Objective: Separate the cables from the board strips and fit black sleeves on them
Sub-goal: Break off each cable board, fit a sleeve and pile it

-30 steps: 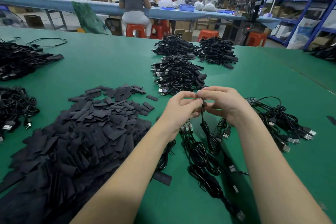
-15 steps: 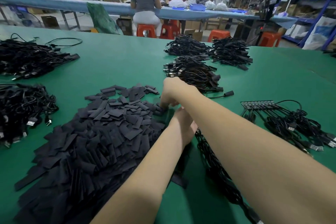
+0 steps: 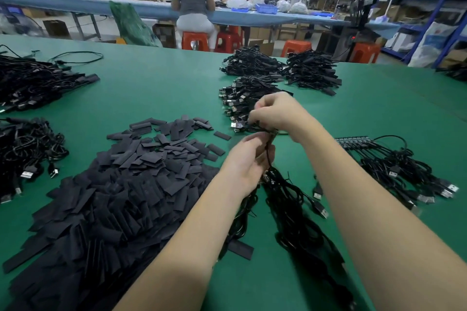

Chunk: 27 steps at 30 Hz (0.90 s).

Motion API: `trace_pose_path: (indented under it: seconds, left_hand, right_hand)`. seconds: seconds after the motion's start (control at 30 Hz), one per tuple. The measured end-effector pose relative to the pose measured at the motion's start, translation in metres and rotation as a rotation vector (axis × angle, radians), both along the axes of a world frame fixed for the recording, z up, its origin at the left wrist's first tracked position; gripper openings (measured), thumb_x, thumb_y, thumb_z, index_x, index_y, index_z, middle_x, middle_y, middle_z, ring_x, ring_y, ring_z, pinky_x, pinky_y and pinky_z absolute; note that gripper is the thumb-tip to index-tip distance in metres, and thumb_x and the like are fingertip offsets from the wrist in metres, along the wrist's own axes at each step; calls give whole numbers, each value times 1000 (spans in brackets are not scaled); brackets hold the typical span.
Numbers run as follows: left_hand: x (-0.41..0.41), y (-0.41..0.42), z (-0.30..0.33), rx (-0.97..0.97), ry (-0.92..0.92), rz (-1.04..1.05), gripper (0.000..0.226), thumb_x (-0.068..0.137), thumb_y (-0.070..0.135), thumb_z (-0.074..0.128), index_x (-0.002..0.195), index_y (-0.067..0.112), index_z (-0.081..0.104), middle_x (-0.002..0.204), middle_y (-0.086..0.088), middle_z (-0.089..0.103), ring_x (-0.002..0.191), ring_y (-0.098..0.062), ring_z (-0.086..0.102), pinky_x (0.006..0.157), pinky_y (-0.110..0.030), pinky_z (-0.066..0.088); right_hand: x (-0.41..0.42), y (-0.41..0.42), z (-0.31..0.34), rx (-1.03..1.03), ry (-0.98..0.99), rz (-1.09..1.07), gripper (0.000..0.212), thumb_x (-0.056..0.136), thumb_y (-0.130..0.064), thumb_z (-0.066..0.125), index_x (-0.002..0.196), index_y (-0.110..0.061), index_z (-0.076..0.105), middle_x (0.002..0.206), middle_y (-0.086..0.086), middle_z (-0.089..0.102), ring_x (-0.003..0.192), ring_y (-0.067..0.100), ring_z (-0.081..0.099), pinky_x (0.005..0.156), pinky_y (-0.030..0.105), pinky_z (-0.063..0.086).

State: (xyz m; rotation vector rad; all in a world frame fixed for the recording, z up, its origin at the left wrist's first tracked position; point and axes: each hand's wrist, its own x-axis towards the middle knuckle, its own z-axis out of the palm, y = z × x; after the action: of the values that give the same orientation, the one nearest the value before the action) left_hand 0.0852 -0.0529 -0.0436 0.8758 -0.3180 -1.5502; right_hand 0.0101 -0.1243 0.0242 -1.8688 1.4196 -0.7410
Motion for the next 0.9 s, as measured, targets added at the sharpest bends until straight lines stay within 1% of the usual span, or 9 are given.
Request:
trace_pose_path:
  seconds: [0.07, 0.13, 0.27, 0.37, 0.43, 0.5, 0.57, 0.77, 0.9]
  left_hand:
    - [-1, -1, 0, -76, -104, -50, 17, 102, 0, 50, 93, 9, 62, 80, -7, 63, 62, -11, 58, 60, -19, 51]
    - [-1, -2, 1, -119, -159, -75, 14, 101, 0, 53, 94, 8, 62, 78, -6, 63, 60, -10, 60, 60, -19, 53]
    - [5, -1, 3, -182, -243, -104, 10, 95, -2, 62, 100, 4, 67, 79, -6, 67, 68, -11, 65, 69, -18, 57]
    - [9, 1, 3, -185, -270, -113, 14, 92, -5, 63, 101, 3, 70, 75, -4, 72, 66, -9, 68, 68, -17, 56]
    - [10, 2, 4, -185, -264, -146, 14, 92, -5, 64, 101, 2, 71, 76, -5, 72, 67, -10, 68, 67, -17, 55]
    - [11, 3, 6, -185, -240, -172, 14, 91, -4, 64, 101, 2, 72, 75, -5, 71, 67, -11, 68, 66, -17, 56]
    - [12, 4, 8, -181, -211, -189, 14, 91, -4, 64, 101, 2, 72, 74, -6, 71, 65, -11, 67, 64, -17, 56]
    - [13, 5, 10, -154, -151, -196, 13, 90, -4, 64, 97, 2, 74, 73, -6, 70, 63, -10, 67, 62, -16, 56]
    - [14, 4, 8, -144, -139, -213, 14, 86, -2, 68, 87, 4, 80, 73, -5, 70, 64, -10, 67, 62, -16, 56]
  right_hand:
    - [-28, 13, -4, 18, -335, -33, 27, 81, -9, 79, 69, -18, 58, 55, -5, 56, 50, 9, 51, 50, 18, 43]
    - [-49, 20, -9, 45, -579, -42, 27, 83, -9, 80, 71, -17, 58, 58, -2, 56, 51, 8, 53, 50, 17, 42]
    - [-71, 35, -23, 128, -829, -55, 23, 83, -4, 79, 77, -14, 59, 62, 0, 61, 60, 13, 61, 59, 18, 51]
    - [-80, 43, -36, 189, -1011, -41, 22, 82, -2, 78, 94, -11, 62, 75, 4, 70, 69, 16, 67, 68, 19, 56]
    - [-81, 46, -44, 206, -1076, -32, 25, 83, -2, 77, 105, -10, 67, 86, 5, 73, 76, 15, 69, 74, 20, 57]
    - [-80, 48, -50, 216, -1130, -33, 23, 80, -2, 77, 101, -10, 72, 91, 5, 74, 80, 14, 70, 76, 19, 57]
    - [-78, 49, -53, 210, -1163, -43, 22, 76, -3, 79, 96, -12, 75, 91, 6, 74, 80, 14, 71, 75, 18, 57]
    - [-74, 51, -58, 148, -1126, -44, 17, 81, 0, 78, 92, -12, 76, 82, 3, 76, 79, 11, 71, 74, 19, 56]
    - [-74, 53, -57, 119, -1130, 1, 18, 71, -8, 83, 87, -15, 78, 86, 7, 77, 83, 14, 72, 79, 22, 57]
